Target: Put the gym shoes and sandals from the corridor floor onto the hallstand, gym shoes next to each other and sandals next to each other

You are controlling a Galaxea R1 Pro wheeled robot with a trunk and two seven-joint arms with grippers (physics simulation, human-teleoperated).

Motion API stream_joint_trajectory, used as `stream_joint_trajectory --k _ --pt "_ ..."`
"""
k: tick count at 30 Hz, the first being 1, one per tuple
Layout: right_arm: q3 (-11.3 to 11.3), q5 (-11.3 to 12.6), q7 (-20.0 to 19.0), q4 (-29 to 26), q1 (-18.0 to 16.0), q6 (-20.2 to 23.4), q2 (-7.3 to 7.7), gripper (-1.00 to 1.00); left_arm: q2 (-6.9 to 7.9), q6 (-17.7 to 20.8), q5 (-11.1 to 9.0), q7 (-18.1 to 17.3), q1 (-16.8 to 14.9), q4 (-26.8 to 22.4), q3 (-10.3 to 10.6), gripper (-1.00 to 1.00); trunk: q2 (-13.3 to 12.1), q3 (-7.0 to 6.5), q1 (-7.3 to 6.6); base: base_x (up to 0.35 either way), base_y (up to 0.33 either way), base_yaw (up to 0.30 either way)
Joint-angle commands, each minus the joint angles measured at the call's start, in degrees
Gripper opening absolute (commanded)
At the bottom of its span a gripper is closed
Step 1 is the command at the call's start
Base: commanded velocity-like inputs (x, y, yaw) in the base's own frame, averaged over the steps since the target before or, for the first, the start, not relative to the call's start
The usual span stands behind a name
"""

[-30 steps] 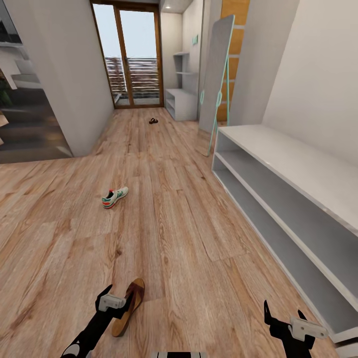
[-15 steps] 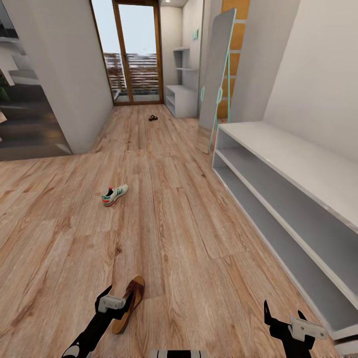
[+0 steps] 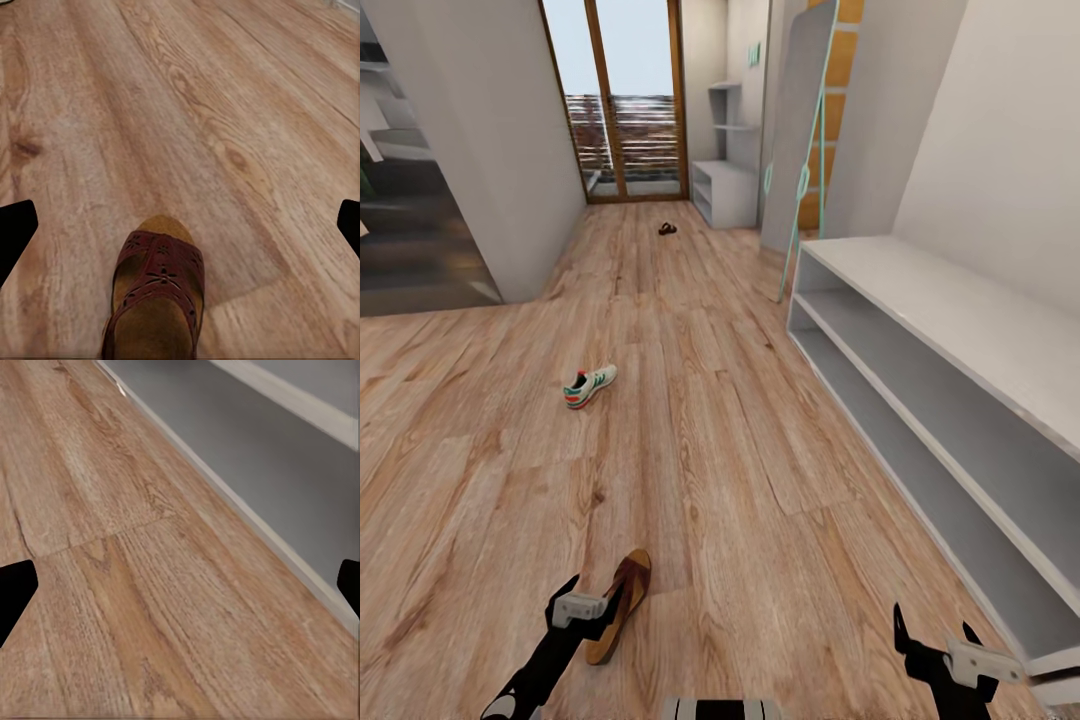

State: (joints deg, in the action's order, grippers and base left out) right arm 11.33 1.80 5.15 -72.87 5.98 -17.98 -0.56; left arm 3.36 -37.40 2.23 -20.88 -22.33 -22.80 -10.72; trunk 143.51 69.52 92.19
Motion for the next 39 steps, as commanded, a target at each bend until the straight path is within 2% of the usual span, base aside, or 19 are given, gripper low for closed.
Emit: stream_joint_trajectory --k 1,6,13,39 --pt "-0.05 0.01 -0.03 -0.73 0.56 -0.03 -0.05 1.0 0.01 -0.01 -0.22 -0.01 0.0 0.01 0.02 1.0 0.0 0.09 0.0 0.0 0.0 0.0" --pt "-0.22 0.05 -0.14 -3.6 2.64 -0.04 -0.26 1.0 0.05 0.02 -0.71 -0.03 0.0 0.02 0.06 1.0 0.0 0.54 0.0 0.0 0.0 0.0" --pt "-0.29 0.06 -0.19 -5.0 3.62 -0.04 -0.36 1.0 0.08 0.04 -0.92 -0.04 0.0 0.05 0.03 1.0 0.0 1.17 0.0 0.0 0.0 0.0" --pt "-0.34 0.04 -0.15 -6.54 4.46 -0.12 -0.93 1.0 0.24 0.05 -1.01 0.0 0.0 0.29 -0.08 1.0 0.0 3.5 0.0 0.0 0.0 0.0"
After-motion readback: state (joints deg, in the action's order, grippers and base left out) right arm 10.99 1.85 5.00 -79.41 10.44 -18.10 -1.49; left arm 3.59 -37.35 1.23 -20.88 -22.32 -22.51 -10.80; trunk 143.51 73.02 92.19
